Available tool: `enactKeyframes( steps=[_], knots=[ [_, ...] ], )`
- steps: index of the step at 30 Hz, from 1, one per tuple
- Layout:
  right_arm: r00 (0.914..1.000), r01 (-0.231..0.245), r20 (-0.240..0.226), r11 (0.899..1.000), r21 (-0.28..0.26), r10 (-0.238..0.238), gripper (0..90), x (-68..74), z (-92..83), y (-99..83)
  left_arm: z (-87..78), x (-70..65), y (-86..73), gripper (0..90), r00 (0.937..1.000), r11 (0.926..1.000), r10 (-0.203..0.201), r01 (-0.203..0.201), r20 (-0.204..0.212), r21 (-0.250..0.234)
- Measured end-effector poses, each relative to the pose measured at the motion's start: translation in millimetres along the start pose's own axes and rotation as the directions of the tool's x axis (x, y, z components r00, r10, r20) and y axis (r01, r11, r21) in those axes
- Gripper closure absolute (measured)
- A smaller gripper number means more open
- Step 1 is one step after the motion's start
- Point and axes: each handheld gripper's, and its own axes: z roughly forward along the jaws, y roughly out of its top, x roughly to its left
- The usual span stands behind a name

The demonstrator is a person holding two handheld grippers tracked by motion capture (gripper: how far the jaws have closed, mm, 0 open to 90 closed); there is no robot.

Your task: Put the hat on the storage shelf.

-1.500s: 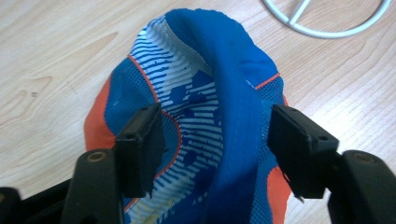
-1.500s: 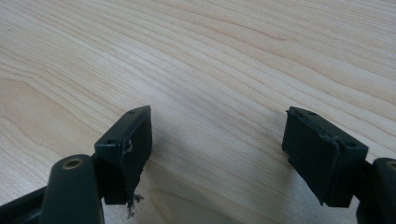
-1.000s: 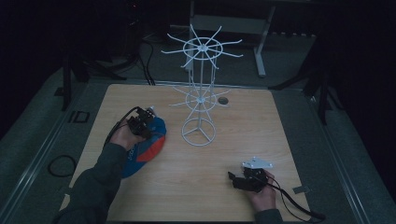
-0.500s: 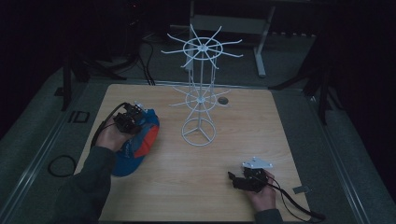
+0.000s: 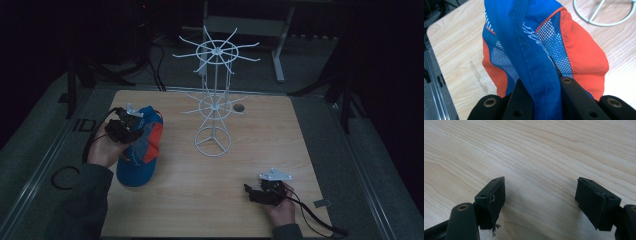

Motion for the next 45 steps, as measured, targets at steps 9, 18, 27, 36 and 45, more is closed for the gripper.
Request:
enactKeyframes(
  steps=[9,18,27,36,45],
  knots=[
    [1.0000,-0.001,0.000,1.000,-0.001,0.001,24.1,0.1,0.0,0.0,-19.1,0.3,4.0,88.6,1.0000,0.9977,0.003,-0.003,0.001,-0.068],
    [1.0000,0.000,0.001,1.000,-0.001,0.000,24.1,0.0,0.0,0.0,-31.4,1.7,6.3,88.7,0.9997,0.9927,-0.001,0.004,0.025,-0.121],
    [1.0000,-0.001,0.001,1.000,-0.002,0.001,24.1,0.1,0.2,0.1,-46.0,0.5,13.9,88.7,0.9993,0.9853,0.005,0.002,0.038,-0.171],
    [1.0000,0.000,0.000,1.000,-0.002,0.000,24.1,0.1,0.3,0.1,-56.7,1.9,17.6,88.7,0.9992,0.9787,0.015,-0.007,0.037,-0.205],
    [1.0000,0.000,0.000,1.000,-0.002,0.000,24.1,0.1,0.3,0.2,-62.6,2.8,17.8,88.7,0.9978,0.9718,0.030,-0.015,0.060,-0.235]
  ],
)
